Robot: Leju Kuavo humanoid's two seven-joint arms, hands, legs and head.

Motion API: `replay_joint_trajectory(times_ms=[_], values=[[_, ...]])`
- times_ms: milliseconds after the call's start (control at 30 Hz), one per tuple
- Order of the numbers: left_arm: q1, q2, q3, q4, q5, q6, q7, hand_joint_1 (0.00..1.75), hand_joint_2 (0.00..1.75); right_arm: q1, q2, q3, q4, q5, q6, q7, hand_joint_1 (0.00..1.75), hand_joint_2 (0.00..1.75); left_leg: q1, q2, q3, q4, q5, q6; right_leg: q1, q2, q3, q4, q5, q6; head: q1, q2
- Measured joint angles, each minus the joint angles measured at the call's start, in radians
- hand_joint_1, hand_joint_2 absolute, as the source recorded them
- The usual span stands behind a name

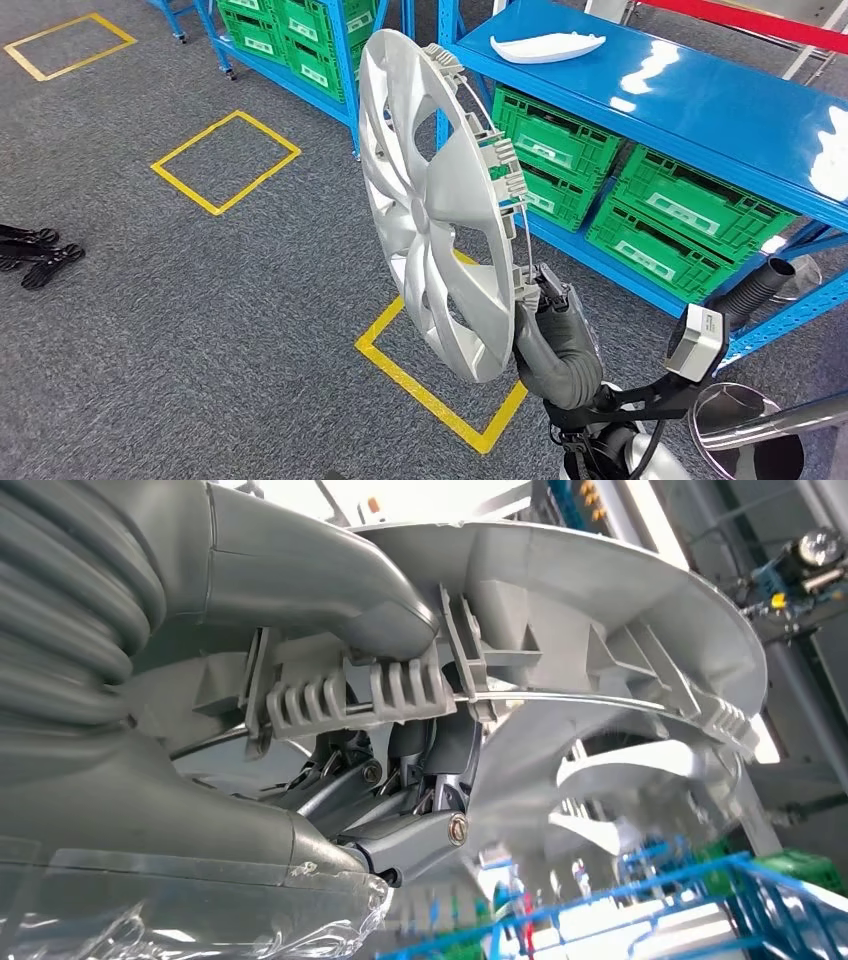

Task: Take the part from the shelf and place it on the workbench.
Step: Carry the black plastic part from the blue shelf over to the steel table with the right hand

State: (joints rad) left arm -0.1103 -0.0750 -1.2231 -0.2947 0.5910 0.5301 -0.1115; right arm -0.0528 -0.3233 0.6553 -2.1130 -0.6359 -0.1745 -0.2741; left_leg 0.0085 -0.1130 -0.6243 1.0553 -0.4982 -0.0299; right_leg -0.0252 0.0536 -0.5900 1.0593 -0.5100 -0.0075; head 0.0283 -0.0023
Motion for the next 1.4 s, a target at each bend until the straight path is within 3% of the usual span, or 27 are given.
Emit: replay_joint_trajectory(times_ms=[67,100,167,200,233,267,333,367,433,500,567,633,667,700,733,800,867,933,1000,1067,1133,1200,1233,1267,1300,1367,1400], values=[[-0.002,0.001,0.0,0.0,0.002,0.0,0.0,0.0,1.75,0.0,0.0,0.0,0.001,0.0,0.0,0.0,1.75,1.75,-0.003,0.052,-0.029,0.063,-0.04,-0.012,-0.003,-0.03,0.005,-0.006,0.002,-0.01,-0.007,0.0],[-0.004,0.001,0.0,0.0,0.002,0.0,0.0,0.0,1.75,0.0,0.0,0.0,0.001,0.0,0.0,0.0,1.75,1.75,-0.002,0.077,-0.056,0.123,-0.069,-0.017,-0.002,-0.046,0.007,-0.007,0.001,-0.012,-0.011,0.0],[-0.006,0.001,0.0,0.0,0.003,0.0,-0.001,0.0,1.75,0.0,0.0,0.0,0.002,0.0,0.001,0.0,1.75,1.75,0.002,0.095,-0.107,0.236,-0.111,-0.023,-0.001,-0.076,0.009,-0.006,-0.002,-0.016,-0.012,0.0],[-0.005,0.001,0.0,0.0,0.004,0.0,-0.001,0.0,1.75,0.0,0.0,0.0,0.002,0.0,0.001,0.0,1.75,1.75,0.003,0.098,-0.118,0.26,-0.111,-0.024,-0.001,-0.09,0.01,-0.006,-0.004,-0.016,-0.012,0.0],[-0.004,0.002,0.0,0.0,0.004,0.0,-0.001,0.0,1.75,0.0,0.0,0.0,0.002,0.0,0.001,0.0,1.75,1.75,0.004,0.1,-0.111,0.248,-0.094,-0.024,-0.001,-0.102,0.011,-0.006,-0.005,-0.015,-0.013,0.0],[-0.003,0.003,0.0,0.0,0.004,0.0,-0.001,0.0,1.75,0.0,0.0,0.0,0.002,0.0,0.001,0.0,1.75,1.75,0.003,0.104,-0.085,0.197,-0.059,-0.021,0.0,-0.113,0.015,-0.006,-0.008,-0.013,-0.013,0.0],[-0.003,0.004,0.0,0.0,0.004,0.0,-0.001,0.0,1.75,0.0,0.0,0.0,0.002,0.0,0.001,0.0,1.75,1.75,-0.005,0.138,-0.018,0.065,-0.001,-0.01,0.003,-0.134,0.024,-0.007,-0.014,-0.007,-0.013,0.0],[-0.004,0.005,0.0,0.0,0.004,0.0,-0.002,0.0,1.75,-0.001,0.0,0.0,0.002,0.0,0.001,0.0,1.75,1.75,-0.011,0.157,0.007,0.015,0.012,-0.002,0.005,-0.143,0.027,-0.008,-0.016,-0.002,-0.013,0.0],[-0.004,0.005,0.0,0.0,0.005,0.001,-0.002,0.0,1.75,-0.002,0.0,0.0,0.002,0.0,0.001,-0.001,1.75,1.75,-0.021,0.171,0.015,-0.012,0.008,0.012,0.01,-0.162,0.029,-0.011,-0.017,0.009,-0.012,0.0],[-0.002,0.006,0.0,0.0,0.006,0.001,-0.003,0.0,1.75,-0.005,0.0,0.0,0.002,0.0,0.001,0.0,1.75,1.75,-0.019,0.151,0.016,-0.022,0.009,0.024,0.009,-0.171,0.034,-0.013,-0.023,0.02,-0.011,0.0],[-0.002,0.007,0.0,0.0,0.006,0.002,-0.003,0.0,1.75,-0.007,0.0,0.0,0.003,0.0,0.001,0.0,1.75,1.75,-0.013,0.132,0.021,-0.031,0.014,0.036,0.006,-0.13,0.019,0.026,-0.056,0.026,-0.008,0.0],[-0.005,0.006,0.0,0.0,0.006,0.002,-0.003,0.0,1.75,-0.006,0.0,0.0,0.003,0.0,0.002,0.0,1.75,1.75,-0.011,0.111,0.022,-0.033,0.015,0.043,0.006,-0.075,-0.038,0.143,-0.114,0.026,-0.001,0.0],[-0.006,0.006,0.0,0.0,0.006,0.002,-0.003,0.0,1.75,-0.006,0.0,0.0,0.003,0.0,0.002,0.0,1.75,1.75,-0.011,0.099,0.022,-0.032,0.015,0.046,0.006,-0.063,-0.072,0.206,-0.135,0.025,0.002,0.0],[-0.006,0.006,0.0,0.0,0.006,0.002,-0.003,0.0,1.75,-0.005,0.0,0.0,0.004,0.0,0.002,0.001,1.75,1.75,-0.012,0.086,0.022,-0.031,0.014,0.047,0.007,-0.059,-0.096,0.248,-0.141,0.025,0.003,0.0],[-0.005,0.006,0.0,0.0,0.006,0.002,-0.003,0.0,1.75,-0.005,0.0,0.001,0.004,0.0,0.002,0.001,1.75,1.75,-0.013,0.072,0.023,-0.029,0.014,0.047,0.007,-0.057,-0.103,0.254,-0.124,0.024,0.003,0.0],[-0.005,0.006,0.0,0.0,0.006,0.002,-0.003,0.0,1.75,-0.005,0.0,0.001,0.005,0.0,0.002,0.003,1.75,1.75,-0.012,0.042,0.024,-0.022,0.01,0.045,0.007,-0.045,-0.072,0.164,-0.047,0.019,0.004,0.0],[-0.006,0.005,0.0,0.0,0.006,0.001,-0.003,0.0,1.75,-0.006,-0.001,0.001,0.005,0.0,0.002,0.004,1.75,1.75,-0.011,0.014,0.019,-0.013,0.006,0.037,0.004,-0.007,-0.026,0.052,0.003,0.014,0.005,0.0],[-0.006,0.005,0.0,0.0,0.006,0.001,-0.003,0.0,1.75,-0.007,-0.001,0.001,0.005,0.0,0.002,0.004,1.75,1.75,-0.007,-0.006,0.008,-0.006,0.007,0.027,0.005,0.015,-0.009,0.012,0.002,0.011,0.003,0.0],[-0.002,0.005,-0.001,0.0,0.007,0.0,-0.003,0.0,1.75,-0.009,-0.001,0.001,0.005,0.0,0.002,0.005,1.75,1.75,-0.003,-0.016,0.001,-0.006,0.009,0.015,0.006,-0.002,-0.005,0.002,0.002,0.004,0.003,0.0],[0.0,0.006,-0.001,0.0,0.007,0.001,-0.003,0.0,1.75,-0.009,0.0,0.001,0.005,0.0,0.002,0.006,1.75,1.75,-0.006,0.025,-0.01,0.018,-0.009,0.001,0.002,-0.027,0.004,-0.007,0.005,-0.007,-0.003,0.0],[-0.003,0.006,-0.002,0.0,0.007,0.002,-0.003,0.0,1.75,-0.008,0.0,0.002,0.005,0.0,0.001,0.006,1.75,1.75,-0.005,0.081,-0.052,0.108,-0.056,-0.011,0.001,-0.055,0.011,-0.012,0.003,-0.014,-0.011,0.0],[-0.006,0.006,-0.002,0.0,0.007,0.002,-0.003,0.0,1.75,-0.008,0.0,0.001,0.005,0.0,0.001,0.006,1.75,1.75,0.003,0.097,-0.109,0.219,-0.095,-0.018,0.001,-0.082,0.014,-0.012,-0.001,-0.016,-0.012,0.0],[-0.005,0.006,-0.002,0.0,0.007,0.002,-0.003,0.0,1.75,-0.008,0.0,0.002,0.005,0.0,0.001,0.006,1.75,1.75,0.005,0.099,-0.122,0.243,-0.093,-0.02,0.001,-0.095,0.016,-0.012,-0.003,-0.014,-0.012,0.0],[-0.004,0.007,-0.002,0.0,0.007,0.002,-0.003,0.0,1.75,-0.008,0.0,0.002,0.005,0.0,0.001,0.006,1.75,1.75,0.007,0.1,-0.118,0.233,-0.075,-0.021,0.001,-0.106,0.018,-0.011,-0.005,-0.013,-0.012,0.0],[-0.003,0.007,-0.002,0.0,0.007,0.002,-0.003,0.0,1.75,-0.008,0.0,0.002,0.005,0.0,0.002,0.006,1.75,1.75,0.008,0.105,-0.095,0.187,-0.043,-0.02,0.001,-0.117,0.022,-0.011,-0.008,-0.011,-0.012,0.0],[-0.003,0.008,-0.002,0.0,0.007,0.002,-0.003,0.0,1.75,-0.008,0.001,0.002,0.005,0.0,0.002,0.006,1.75,1.75,0.0,0.141,-0.032,0.063,0.012,-0.012,0.003,-0.138,0.032,-0.013,-0.015,-0.003,-0.012,0.0],[-0.005,0.008,-0.002,0.0,0.007,0.002,-0.003,0.0,1.75,-0.008,0.001,0.002,0.005,0.0,0.002,0.006,1.75,1.75,-0.006,0.159,-0.01,0.018,0.023,-0.005,0.005,-0.148,0.035,-0.013,-0.018,0.003,-0.012,0.0]])
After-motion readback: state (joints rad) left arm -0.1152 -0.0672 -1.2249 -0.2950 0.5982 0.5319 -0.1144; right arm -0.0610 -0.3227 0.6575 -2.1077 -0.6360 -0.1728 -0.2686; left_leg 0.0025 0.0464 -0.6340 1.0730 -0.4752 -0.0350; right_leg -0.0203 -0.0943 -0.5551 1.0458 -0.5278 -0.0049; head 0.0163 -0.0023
